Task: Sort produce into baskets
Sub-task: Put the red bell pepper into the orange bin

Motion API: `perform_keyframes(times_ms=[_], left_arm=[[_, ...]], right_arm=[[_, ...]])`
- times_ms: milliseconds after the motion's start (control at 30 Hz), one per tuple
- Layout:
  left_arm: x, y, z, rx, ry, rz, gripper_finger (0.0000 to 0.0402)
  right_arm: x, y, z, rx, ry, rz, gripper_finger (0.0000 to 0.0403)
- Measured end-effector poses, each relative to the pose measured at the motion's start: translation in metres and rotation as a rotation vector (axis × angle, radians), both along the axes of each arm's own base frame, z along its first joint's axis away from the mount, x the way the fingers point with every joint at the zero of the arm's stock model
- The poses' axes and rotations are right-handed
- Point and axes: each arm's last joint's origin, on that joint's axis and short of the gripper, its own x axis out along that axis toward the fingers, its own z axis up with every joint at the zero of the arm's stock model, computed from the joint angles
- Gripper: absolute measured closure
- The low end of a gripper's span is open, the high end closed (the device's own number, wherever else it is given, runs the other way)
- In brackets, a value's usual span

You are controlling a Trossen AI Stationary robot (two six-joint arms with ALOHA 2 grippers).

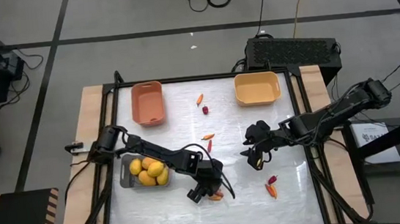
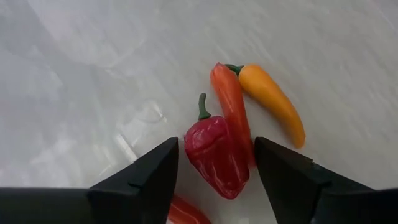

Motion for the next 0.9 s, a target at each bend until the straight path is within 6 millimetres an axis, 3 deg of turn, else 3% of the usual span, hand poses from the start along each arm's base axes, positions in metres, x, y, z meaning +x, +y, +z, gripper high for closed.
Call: perform_keyframes(times_ms=[233,600,900], left_arm=[[-0.0012,0.0007,-0.0007,0.004,0.018,0.002,0.0141],[-0.0043,0.0012,-0.0013,0.006,0.054,-0.004,0.0140],[-0.0038,0.0066,-0.0017,-0.007,0.069,0.001,0.0222]], right_arm=[[0.0000,0.0000,0.0000,0.004,0.000,-0.004,0.0193],[0.0005,0.0002,0.0005,0.006,-0.008,-0.004,0.0193],[0.0005,0.0002,0.0005,0.006,-0.008,-0.005,0.0193]])
